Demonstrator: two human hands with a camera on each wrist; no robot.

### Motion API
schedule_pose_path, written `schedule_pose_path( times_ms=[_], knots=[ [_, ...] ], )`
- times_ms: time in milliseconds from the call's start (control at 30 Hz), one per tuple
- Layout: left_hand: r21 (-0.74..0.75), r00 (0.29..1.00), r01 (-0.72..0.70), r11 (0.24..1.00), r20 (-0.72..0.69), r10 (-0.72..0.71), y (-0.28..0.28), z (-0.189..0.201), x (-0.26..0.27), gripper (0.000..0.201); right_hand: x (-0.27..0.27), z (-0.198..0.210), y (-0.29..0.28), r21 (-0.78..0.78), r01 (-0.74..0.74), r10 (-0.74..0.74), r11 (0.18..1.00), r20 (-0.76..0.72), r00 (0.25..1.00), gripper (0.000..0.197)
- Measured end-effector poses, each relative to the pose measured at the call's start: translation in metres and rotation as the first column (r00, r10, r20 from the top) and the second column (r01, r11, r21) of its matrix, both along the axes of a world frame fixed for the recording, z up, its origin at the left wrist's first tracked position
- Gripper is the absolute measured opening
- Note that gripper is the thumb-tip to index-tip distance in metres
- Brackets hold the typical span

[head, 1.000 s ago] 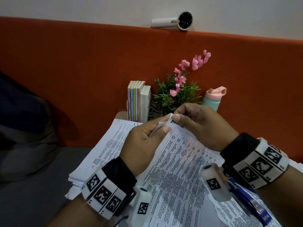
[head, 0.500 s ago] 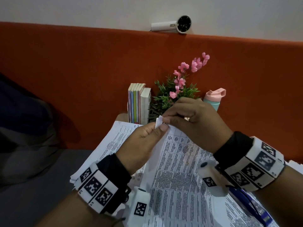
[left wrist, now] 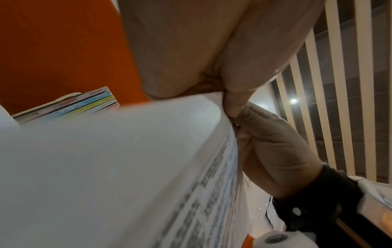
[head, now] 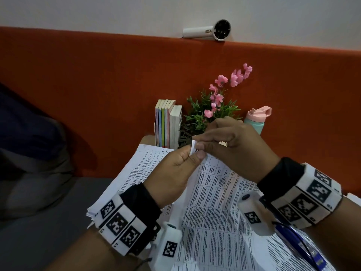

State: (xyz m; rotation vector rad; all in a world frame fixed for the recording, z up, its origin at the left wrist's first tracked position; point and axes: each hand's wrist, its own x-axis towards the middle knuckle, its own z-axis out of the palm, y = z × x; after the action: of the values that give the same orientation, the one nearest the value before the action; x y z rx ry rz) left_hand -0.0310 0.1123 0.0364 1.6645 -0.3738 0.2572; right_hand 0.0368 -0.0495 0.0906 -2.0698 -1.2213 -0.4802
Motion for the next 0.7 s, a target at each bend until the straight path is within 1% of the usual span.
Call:
schedule_pose_path(
  times_ms=[67, 100, 200, 267, 333, 400, 500, 567, 633, 700],
  knots=[
    [0.022, 0.999, -0.046, 0.999, -0.026, 0.047, 0.0, -0.004, 0.003, 0.044, 0.0, 0.0, 0.0, -0.022, 0.004, -0.004, 1.0, 0.007, 1.0, 0.027],
    [0.029, 0.997, -0.062, 0.998, -0.04, 0.063, 0.0, -0.005, 0.004, 0.045, 0.0, 0.0, 0.001, -0.05, 0.004, -0.003, 0.999, 0.021, 1.0, 0.024],
    [0.044, 0.996, -0.089, 0.995, -0.022, 0.09, -0.003, -0.003, 0.003, 0.027, -0.001, 0.0, 0.005, -0.121, 0.0, 0.003, 0.993, 0.026, 1.0, 0.009],
    [0.089, 0.988, -0.154, 0.984, -0.003, 0.155, -0.007, -0.003, 0.0, 0.018, 0.0, 0.003, 0.005, -0.14, 0.013, -0.006, 0.99, 0.044, 0.999, 0.006],
    [0.142, 0.966, -0.258, 0.956, 0.052, 0.253, -0.009, -0.009, -0.004, 0.018, 0.0, 0.005, 0.006, -0.176, 0.033, -0.027, 0.984, 0.035, 0.999, 0.008],
    [0.216, 0.939, -0.343, 0.914, 0.095, 0.33, -0.012, -0.016, -0.005, 0.016, -0.001, 0.003, 0.01, -0.221, 0.03, -0.033, 0.975, -0.007, 0.999, 0.01],
    [0.236, 0.91, -0.414, 0.879, 0.109, 0.4, -0.013, -0.023, -0.002, 0.017, -0.003, -0.002, 0.012, -0.276, -0.005, -0.016, 0.961, -0.073, 0.997, 0.015],
    [0.232, 0.902, -0.431, 0.872, 0.093, 0.422, -0.011, -0.025, -0.001, 0.016, -0.001, -0.001, 0.009, -0.35, 0.002, -0.033, 0.937, -0.083, 0.996, 0.019],
    [0.243, 0.912, -0.41, 0.879, 0.089, 0.4, -0.012, -0.025, -0.003, 0.015, 0.002, -0.001, 0.007, -0.414, 0.024, -0.038, 0.91, -0.026, 0.999, 0.016],
    [0.258, 0.925, -0.379, 0.889, 0.083, 0.371, -0.012, -0.025, -0.007, 0.011, 0.003, 0.0, 0.005, -0.431, 0.045, -0.05, 0.901, -0.001, 0.999, 0.021]
  ],
)
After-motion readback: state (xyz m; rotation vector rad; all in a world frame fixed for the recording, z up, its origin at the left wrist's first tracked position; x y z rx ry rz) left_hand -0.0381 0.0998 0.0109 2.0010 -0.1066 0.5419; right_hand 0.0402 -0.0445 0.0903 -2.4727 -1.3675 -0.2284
